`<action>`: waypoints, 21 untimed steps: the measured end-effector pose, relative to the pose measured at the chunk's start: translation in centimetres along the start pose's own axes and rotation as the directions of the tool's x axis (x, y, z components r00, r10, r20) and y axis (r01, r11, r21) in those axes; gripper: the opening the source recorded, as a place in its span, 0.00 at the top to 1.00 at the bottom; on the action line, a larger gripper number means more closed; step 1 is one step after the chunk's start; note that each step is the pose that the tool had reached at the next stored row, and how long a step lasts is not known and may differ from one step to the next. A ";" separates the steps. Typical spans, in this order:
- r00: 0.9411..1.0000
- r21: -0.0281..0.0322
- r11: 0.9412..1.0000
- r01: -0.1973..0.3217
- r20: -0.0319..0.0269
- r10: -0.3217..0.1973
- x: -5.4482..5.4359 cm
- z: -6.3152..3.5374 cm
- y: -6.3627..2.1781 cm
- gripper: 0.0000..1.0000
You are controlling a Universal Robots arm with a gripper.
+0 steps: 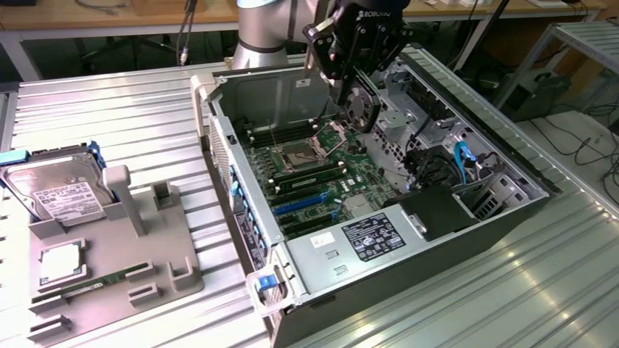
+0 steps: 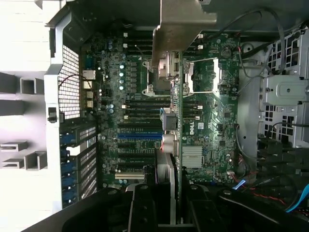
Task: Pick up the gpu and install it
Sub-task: 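Pick up the gpu and move the gpu toward the slot, then insert the gpu into the slot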
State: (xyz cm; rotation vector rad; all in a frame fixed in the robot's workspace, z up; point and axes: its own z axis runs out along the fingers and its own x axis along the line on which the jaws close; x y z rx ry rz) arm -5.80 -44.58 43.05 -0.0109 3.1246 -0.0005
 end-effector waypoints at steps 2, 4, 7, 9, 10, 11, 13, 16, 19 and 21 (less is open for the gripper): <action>1.000 0.000 1.000 0.000 0.000 0.000 0.0 0.01 0.00 0.72; 1.000 0.000 1.000 0.000 0.000 0.000 0.0 0.00 0.00 0.72; 1.000 0.000 1.000 0.000 0.000 0.000 0.0 0.00 0.00 0.72; 1.000 0.000 1.000 0.000 0.000 0.000 0.0 0.01 0.00 0.72; 1.000 0.000 1.000 0.000 0.000 0.000 0.0 0.01 0.00 0.72; 1.000 0.000 1.000 0.000 0.000 0.000 0.0 0.00 0.00 0.72; 1.000 0.000 1.000 0.000 0.000 0.000 0.0 0.01 0.00 0.72; 1.000 -0.001 1.000 0.016 0.000 -0.016 0.0 0.00 -0.05 0.72; 1.000 -0.002 1.000 0.028 0.000 -0.028 0.0 0.00 -0.06 0.72; 0.999 -0.002 0.999 0.044 0.000 -0.044 0.0 0.00 -0.06 0.72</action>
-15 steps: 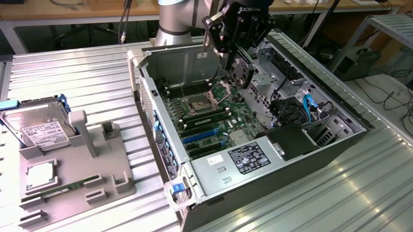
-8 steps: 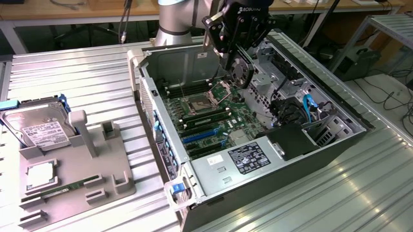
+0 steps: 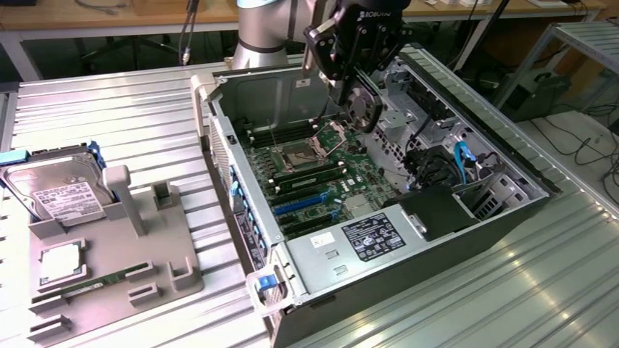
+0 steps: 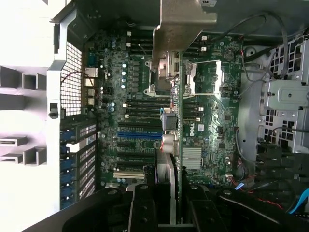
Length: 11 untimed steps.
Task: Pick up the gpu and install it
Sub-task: 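Insert the gpu into the slot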
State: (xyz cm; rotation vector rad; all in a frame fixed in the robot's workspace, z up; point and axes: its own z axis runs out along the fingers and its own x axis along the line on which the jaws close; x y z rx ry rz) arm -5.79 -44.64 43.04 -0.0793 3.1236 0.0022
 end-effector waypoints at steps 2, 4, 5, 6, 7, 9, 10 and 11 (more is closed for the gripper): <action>1.000 0.000 1.000 0.014 0.000 -0.014 0.0 0.00 0.00 0.72; 1.000 0.000 1.000 0.023 0.000 -0.023 0.0 0.00 0.00 0.72; 1.000 0.000 1.000 0.028 0.000 -0.028 0.0 0.00 0.00 0.72; 0.999 -0.001 0.999 0.036 0.000 -0.036 0.0 0.00 0.00 0.72; 0.999 -0.001 0.999 0.042 0.000 -0.042 0.0 0.00 0.00 0.72; 0.998 -0.001 0.998 0.056 0.000 -0.056 0.0 0.00 0.00 0.72; 0.998 -0.001 0.998 0.063 0.000 -0.063 0.0 0.00 0.00 0.72; 0.998 -0.001 0.998 0.067 0.000 -0.067 0.0 0.00 0.00 0.72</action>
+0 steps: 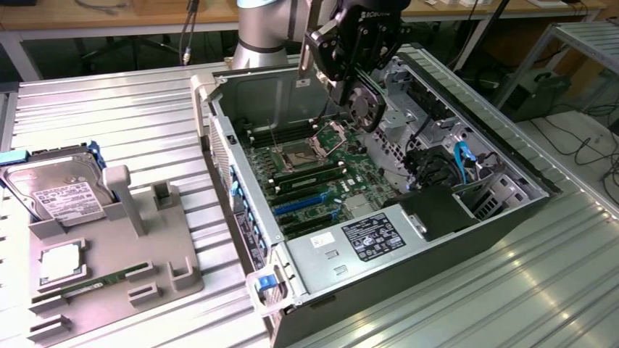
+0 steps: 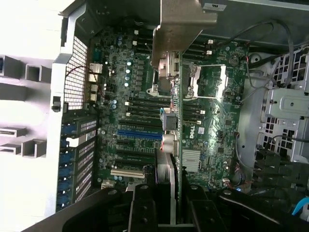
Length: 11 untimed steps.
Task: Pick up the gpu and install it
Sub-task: 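Insert the gpu into the slot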
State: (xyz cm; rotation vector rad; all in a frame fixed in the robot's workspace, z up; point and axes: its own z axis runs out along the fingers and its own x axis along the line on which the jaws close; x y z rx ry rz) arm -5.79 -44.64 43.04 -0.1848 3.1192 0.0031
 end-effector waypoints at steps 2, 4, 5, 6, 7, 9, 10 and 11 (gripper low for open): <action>1.000 0.000 1.000 0.011 0.000 -0.011 0.0 0.00 0.00 0.72; 1.000 0.000 1.000 0.026 0.000 -0.026 0.0 0.00 0.00 0.72; 0.999 -0.001 0.999 0.035 0.000 -0.035 0.0 0.00 0.00 0.72; 0.999 -0.001 0.999 0.044 0.000 -0.044 0.0 0.00 0.00 0.72; 0.999 -0.001 0.999 0.054 0.000 -0.054 0.0 0.00 0.00 0.72; 0.998 -0.001 0.998 0.069 0.000 -0.069 0.0 0.00 0.00 0.72; 0.997 -0.002 0.997 0.077 0.000 -0.077 0.0 0.00 0.00 0.72; 0.997 -0.002 0.997 0.083 0.000 -0.083 0.0 0.00 0.00 0.72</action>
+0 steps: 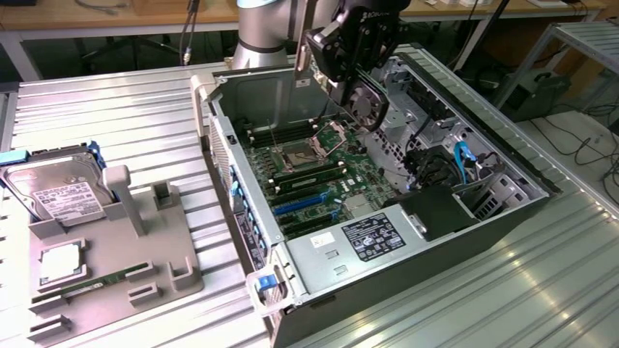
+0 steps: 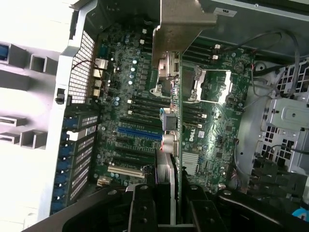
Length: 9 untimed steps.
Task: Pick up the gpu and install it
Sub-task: 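Insert the gpu into the slot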
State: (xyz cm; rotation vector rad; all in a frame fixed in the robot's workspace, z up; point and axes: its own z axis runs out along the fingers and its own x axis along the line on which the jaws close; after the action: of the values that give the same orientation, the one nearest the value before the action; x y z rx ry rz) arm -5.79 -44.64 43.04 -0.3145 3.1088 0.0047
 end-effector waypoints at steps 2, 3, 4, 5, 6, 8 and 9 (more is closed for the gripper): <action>1.000 0.000 1.000 0.015 0.000 -0.015 0.0 0.00 0.00 0.72; 1.000 -0.001 1.000 0.022 0.000 -0.022 0.0 0.00 0.00 0.72; 1.000 -0.001 1.000 0.029 0.000 -0.029 0.0 0.00 -0.01 0.72; 0.999 -0.001 0.999 0.036 0.000 -0.036 0.0 0.00 -0.01 0.72; 0.999 -0.001 0.999 0.043 0.000 -0.043 0.0 0.00 -0.01 0.72; 0.998 -0.001 0.998 0.061 0.000 -0.061 0.0 0.00 -0.02 0.72; 0.997 -0.002 0.997 0.075 0.000 -0.075 0.0 0.00 -0.03 0.72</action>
State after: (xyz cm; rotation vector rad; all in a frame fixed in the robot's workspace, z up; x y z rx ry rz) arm -5.79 -44.68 43.04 -0.4313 3.0949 0.0063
